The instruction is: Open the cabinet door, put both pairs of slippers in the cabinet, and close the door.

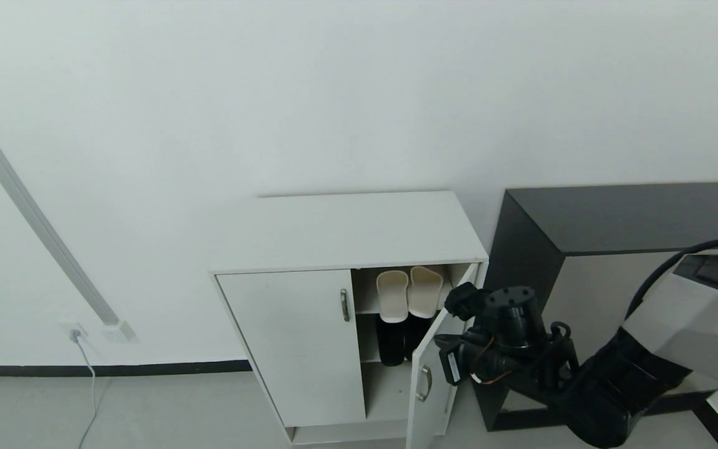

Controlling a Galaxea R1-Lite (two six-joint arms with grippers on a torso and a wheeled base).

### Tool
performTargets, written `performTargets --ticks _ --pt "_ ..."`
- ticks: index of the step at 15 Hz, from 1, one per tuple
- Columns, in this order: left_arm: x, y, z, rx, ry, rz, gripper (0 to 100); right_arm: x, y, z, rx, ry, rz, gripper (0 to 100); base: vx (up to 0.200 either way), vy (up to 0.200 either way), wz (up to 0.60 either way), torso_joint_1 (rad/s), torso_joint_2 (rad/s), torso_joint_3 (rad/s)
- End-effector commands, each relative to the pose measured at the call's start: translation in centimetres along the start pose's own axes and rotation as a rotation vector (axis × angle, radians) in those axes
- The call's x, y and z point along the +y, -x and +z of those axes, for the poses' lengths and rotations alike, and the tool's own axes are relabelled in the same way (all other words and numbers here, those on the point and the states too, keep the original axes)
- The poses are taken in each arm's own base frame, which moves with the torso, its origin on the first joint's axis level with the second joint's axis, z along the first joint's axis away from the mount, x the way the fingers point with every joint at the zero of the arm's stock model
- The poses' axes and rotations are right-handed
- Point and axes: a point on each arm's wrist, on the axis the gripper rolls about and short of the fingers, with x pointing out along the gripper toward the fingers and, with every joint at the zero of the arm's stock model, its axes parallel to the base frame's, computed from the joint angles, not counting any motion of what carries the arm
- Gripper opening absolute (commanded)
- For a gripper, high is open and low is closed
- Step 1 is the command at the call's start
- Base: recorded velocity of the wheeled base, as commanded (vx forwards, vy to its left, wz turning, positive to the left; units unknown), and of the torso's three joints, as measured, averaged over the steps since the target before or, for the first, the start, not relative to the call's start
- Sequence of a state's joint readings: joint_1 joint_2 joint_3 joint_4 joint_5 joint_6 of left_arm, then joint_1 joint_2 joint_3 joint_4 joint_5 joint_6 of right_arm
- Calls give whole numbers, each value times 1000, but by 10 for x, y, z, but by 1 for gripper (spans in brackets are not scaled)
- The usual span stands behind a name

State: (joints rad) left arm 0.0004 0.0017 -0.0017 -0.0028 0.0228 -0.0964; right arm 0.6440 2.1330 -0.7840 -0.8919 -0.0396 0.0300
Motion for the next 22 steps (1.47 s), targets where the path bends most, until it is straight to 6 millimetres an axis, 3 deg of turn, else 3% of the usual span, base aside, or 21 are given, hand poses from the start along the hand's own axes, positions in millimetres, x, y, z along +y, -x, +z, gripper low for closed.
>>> performTargets --ticks 1,9,14,22 --pt "0 0 0 1 0 1 0 -6 -21 -5 5 -8 -14 0 0 0 0 0 0 0" --pt "0 0 0 1 2 3 0 -36 -77 13 -102 -89 -76 0 0 0 0 0 0 0" --pt "0 0 0 1 2 3 0 -51 -101 15 -105 -101 -101 0 0 0 0 0 0 0" --pt "0 0 0 1 0 1 0 -63 -117 24 -103 -110 -124 0 0 0 0 0 0 0"
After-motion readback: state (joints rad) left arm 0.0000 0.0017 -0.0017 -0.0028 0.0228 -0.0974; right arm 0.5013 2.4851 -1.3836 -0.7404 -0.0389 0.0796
